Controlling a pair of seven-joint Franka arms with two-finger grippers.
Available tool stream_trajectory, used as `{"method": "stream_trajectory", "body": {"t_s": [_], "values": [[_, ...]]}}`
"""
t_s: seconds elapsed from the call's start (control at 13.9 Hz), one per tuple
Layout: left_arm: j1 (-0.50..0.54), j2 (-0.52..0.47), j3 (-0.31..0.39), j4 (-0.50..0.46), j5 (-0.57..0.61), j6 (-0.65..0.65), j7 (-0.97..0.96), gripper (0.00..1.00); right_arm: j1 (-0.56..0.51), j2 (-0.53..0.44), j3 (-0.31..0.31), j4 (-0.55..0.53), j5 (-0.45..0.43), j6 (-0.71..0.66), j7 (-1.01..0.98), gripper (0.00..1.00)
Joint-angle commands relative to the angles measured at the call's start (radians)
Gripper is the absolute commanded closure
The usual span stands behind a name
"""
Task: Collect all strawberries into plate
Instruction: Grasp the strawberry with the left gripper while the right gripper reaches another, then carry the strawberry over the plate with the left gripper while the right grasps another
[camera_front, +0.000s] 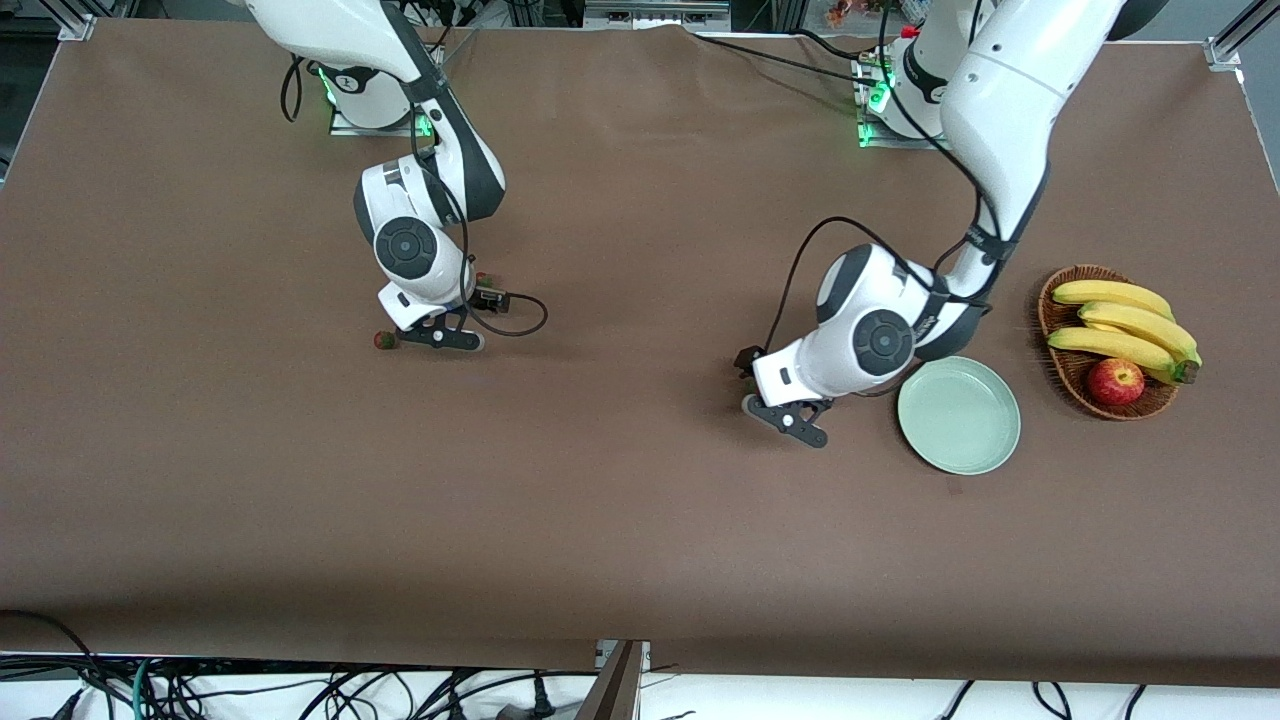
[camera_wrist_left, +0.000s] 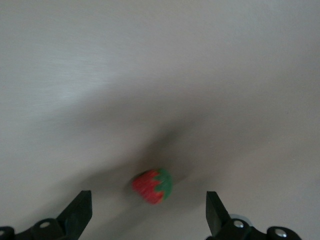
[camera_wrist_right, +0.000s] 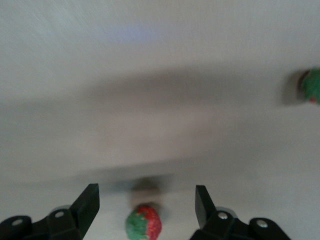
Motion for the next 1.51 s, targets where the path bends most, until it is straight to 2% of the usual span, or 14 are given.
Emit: {"method": "stream_trajectory", "body": {"t_s": [0.0,0.07,0.36,0.5,0.65,0.79,1.01,1.08,1.22,1.44], "values": [[-0.019,-0.012,0.009,-0.034,0.06,0.038,0.023,0.0,0.006,-0.045,0.03,-0.06,0.07,0.024,0.002,0.14],[-0.019,-0.01,0.008,-0.032,0.103,0.039,0.023,0.03,0.006,-0.044,0.039,-0.06,0.08,0.025,0.004,0.14],[-0.027,-0.002,0.011,-0.034,0.144,0.039,0.024,0.65,0.008,-0.05,0.053,-0.088,0.078,0.039,0.016,0.18],[-0.027,-0.002,0.006,-0.034,0.268,0.041,0.024,0.77,0.008,-0.063,0.053,-0.099,0.078,0.039,0.012,0.27],[-0.026,-0.01,0.006,-0.034,0.275,0.029,0.024,0.92,0.008,-0.066,0.053,-0.106,0.078,0.038,0.012,0.37],[-0.015,-0.041,0.003,-0.034,0.276,0.004,0.025,1.0,0.008,-0.068,0.052,-0.106,0.078,0.038,0.01,0.56],[0.005,-0.145,0.006,-0.012,0.275,-0.262,0.04,1.0,0.006,-0.071,0.047,-0.103,0.075,0.033,-0.002,0.89],[0.029,-0.163,0.009,0.001,0.276,-0.33,0.061,1.0,0.006,-0.071,0.046,-0.097,0.075,0.033,-0.002,0.93],[0.095,-0.171,0.008,0.041,0.278,-0.434,0.217,1.0,0.005,-0.067,0.046,-0.047,0.074,0.033,-0.001,0.93],[0.239,-0.168,0.012,0.063,0.289,-0.456,0.533,1.0,0.0,-0.005,0.046,0.144,0.074,0.012,0.002,0.92]]}}
